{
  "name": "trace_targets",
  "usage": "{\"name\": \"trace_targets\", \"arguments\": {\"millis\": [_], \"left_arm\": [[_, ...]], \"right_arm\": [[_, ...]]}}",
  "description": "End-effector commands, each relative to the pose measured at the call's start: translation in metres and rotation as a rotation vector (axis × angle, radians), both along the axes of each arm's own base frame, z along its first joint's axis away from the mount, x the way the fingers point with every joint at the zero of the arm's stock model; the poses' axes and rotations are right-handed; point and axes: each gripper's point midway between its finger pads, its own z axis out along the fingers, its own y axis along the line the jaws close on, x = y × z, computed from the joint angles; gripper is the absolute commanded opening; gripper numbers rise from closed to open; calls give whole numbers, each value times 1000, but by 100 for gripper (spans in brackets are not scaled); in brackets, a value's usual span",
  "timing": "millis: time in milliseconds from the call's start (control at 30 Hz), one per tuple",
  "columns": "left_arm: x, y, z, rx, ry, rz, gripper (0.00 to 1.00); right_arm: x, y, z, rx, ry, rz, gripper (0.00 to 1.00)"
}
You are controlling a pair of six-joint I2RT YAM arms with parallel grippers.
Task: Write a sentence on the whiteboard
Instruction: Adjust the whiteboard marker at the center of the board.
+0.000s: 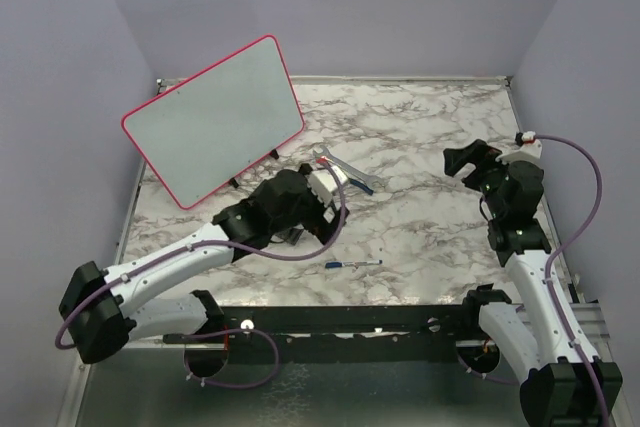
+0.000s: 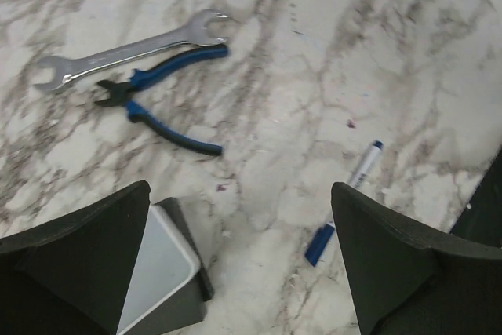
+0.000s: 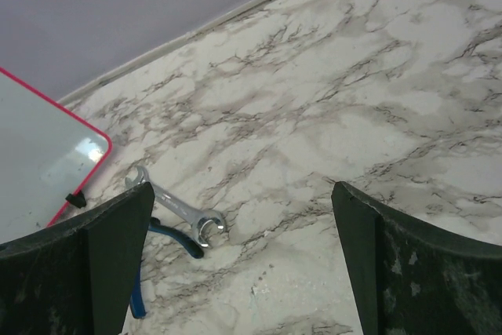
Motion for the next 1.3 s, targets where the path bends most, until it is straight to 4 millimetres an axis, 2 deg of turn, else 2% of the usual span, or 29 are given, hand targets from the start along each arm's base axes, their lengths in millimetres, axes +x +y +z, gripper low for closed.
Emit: {"name": "trace_targets", "arguments": {"millis": [0, 100, 267, 500, 600, 667, 867, 1000, 1100, 1267], "left_arm": [[-54, -55, -22, 104, 5, -304, 99], [-77, -74, -47, 157, 69, -404, 99], [-92, -85, -86, 252, 141, -468, 98], [-90, -77, -120, 381, 191, -453, 87], [-87, -68, -134, 436, 204, -424, 84], [-84, -62, -142, 469, 208, -394, 80], [-72, -52, -160, 558, 211, -317, 62], [-75, -48, -169, 581, 244, -312, 54], [-76, -46, -174, 592, 266, -299, 43], [-80, -50, -180, 581, 328, -264, 31]], "right_arm": [[-7, 16, 1, 24, 37, 88, 100], [-8, 17, 0, 24, 46, 98, 100], [-12, 21, 1, 25, 51, 122, 100], [-14, 27, -6, 41, 61, 153, 99], [-15, 28, -7, 36, 78, 159, 99], [-16, 28, -8, 32, 77, 159, 99], [-18, 30, -11, 43, 77, 168, 99], [-19, 29, -11, 36, 79, 167, 99], [-19, 28, -12, 32, 80, 163, 99], [-19, 29, -13, 39, 85, 163, 99]]}}
